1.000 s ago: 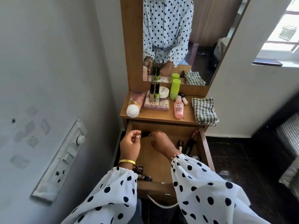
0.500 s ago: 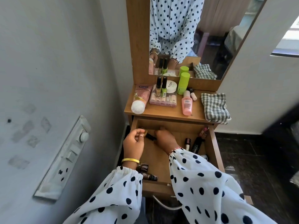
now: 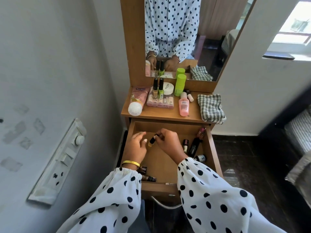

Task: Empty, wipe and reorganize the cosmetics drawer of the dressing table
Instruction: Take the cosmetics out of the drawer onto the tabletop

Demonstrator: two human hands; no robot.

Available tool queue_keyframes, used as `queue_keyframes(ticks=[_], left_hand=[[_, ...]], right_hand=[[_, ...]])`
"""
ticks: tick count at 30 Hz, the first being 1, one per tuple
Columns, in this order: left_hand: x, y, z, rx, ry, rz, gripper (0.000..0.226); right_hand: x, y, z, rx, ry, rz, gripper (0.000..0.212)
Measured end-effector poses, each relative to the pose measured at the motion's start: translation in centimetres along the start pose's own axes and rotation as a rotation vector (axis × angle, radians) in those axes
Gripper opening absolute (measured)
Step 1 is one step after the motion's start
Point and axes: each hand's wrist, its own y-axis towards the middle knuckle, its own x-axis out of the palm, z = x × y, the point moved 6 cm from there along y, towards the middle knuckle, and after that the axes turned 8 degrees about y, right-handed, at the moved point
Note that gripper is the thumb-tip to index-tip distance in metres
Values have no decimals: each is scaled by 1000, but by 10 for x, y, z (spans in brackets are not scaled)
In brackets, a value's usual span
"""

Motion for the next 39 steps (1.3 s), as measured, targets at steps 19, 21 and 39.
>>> queue_keyframes(ticks=[19, 21, 39], left_hand=[[18, -15, 25, 116, 86, -125, 36], [17, -15, 22, 89, 68, -125, 37], [21, -14, 14, 5, 45, -200, 37]], right_hand=[[-56, -23, 42, 127, -368, 19, 16], [-59, -21, 59, 185, -523, -26, 19], [-24, -19, 57, 131, -470, -248, 41]])
